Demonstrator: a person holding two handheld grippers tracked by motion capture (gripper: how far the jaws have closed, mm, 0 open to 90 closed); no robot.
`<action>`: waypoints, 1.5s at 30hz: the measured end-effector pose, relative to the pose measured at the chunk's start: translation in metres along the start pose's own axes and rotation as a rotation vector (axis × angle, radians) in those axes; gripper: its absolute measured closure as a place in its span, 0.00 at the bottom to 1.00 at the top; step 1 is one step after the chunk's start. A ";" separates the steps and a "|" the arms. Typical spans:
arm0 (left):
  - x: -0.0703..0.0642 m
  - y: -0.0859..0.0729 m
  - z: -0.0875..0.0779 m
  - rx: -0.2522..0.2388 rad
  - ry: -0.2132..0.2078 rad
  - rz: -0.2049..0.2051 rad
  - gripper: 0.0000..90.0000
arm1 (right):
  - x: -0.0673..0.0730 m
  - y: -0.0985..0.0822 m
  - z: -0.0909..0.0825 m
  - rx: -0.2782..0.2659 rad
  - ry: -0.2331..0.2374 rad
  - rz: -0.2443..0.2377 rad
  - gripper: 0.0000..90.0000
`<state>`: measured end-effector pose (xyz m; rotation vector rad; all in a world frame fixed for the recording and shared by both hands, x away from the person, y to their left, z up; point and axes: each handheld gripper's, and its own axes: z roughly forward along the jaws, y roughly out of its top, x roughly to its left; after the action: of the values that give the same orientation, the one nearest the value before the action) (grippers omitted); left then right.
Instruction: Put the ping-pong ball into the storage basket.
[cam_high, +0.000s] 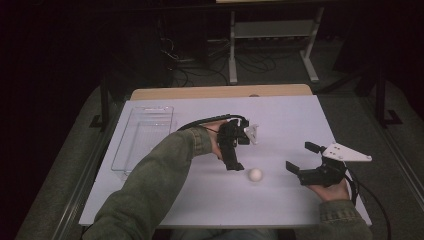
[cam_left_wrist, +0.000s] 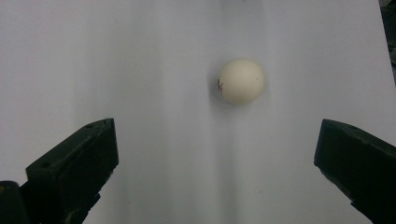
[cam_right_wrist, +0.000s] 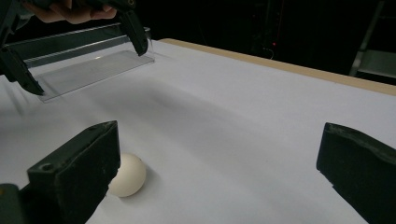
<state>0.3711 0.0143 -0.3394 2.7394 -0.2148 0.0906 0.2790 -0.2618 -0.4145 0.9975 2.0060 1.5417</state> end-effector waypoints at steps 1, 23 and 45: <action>0.000 0.001 0.001 0.002 -0.004 -0.001 0.00 | 0.000 0.000 0.000 0.000 0.000 0.000 0.00; -0.001 0.003 0.020 -0.005 -0.018 -0.024 0.00 | 0.000 0.000 -0.001 0.001 0.001 0.000 0.00; -0.003 -0.002 0.035 -0.037 -0.024 -0.055 0.00 | -0.001 -0.001 -0.001 -0.001 -0.002 -0.002 0.00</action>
<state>0.3694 0.0026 -0.3726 2.7087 -0.1467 0.0383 0.2781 -0.2632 -0.4149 0.9956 2.0043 1.5397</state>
